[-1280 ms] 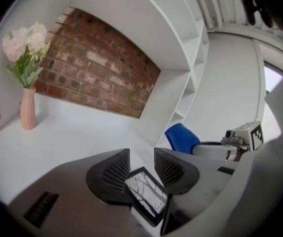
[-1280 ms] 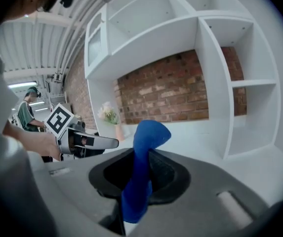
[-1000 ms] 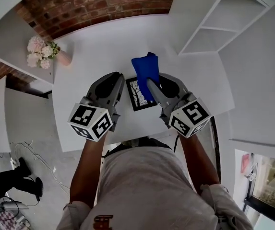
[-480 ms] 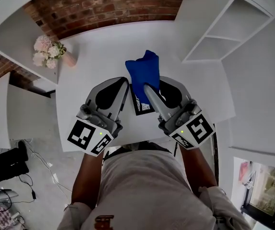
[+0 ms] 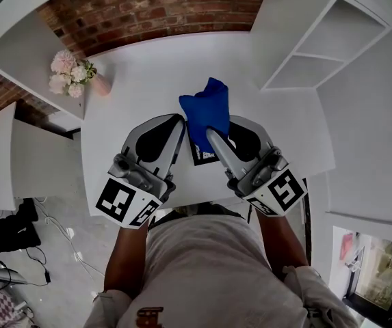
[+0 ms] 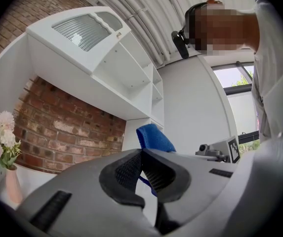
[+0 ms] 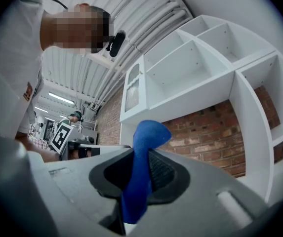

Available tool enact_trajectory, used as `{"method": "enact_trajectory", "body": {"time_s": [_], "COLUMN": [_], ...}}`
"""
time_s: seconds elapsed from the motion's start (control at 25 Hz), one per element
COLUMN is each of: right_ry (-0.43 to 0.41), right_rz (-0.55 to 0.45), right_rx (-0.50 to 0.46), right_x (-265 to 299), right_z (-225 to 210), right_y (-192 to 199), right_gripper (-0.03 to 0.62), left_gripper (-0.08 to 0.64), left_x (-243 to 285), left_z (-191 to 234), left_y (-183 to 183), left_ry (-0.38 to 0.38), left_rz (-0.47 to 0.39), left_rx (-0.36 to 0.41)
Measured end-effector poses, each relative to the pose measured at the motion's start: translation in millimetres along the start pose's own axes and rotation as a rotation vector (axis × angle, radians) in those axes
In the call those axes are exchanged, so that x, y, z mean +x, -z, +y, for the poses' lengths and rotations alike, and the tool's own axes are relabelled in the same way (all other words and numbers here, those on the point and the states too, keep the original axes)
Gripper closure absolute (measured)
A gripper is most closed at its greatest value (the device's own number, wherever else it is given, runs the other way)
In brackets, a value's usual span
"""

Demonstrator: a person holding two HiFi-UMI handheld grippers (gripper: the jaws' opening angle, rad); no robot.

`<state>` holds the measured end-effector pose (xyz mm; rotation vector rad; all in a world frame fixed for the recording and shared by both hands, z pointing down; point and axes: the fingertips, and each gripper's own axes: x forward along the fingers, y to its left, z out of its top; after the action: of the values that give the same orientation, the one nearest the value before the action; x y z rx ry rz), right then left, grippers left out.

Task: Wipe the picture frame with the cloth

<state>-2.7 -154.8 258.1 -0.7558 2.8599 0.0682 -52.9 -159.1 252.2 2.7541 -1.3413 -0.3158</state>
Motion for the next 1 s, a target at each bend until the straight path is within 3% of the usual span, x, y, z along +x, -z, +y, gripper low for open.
{"method": "enact_trajectory", "body": {"time_s": [1.0], "right_ry": [-0.003], "right_rz": [-0.003], "right_rx": [-0.028], "right_x": [-19.2], "right_z": [6.5], "right_y": [-7.0], "right_gripper": [0.523], "left_gripper": [0.560], "left_x": [-4.1], "left_z": [-14.6], "left_y": [3.8], "left_ry": [-0.001], "left_rz": [0.007], "left_rx": [0.000]}}
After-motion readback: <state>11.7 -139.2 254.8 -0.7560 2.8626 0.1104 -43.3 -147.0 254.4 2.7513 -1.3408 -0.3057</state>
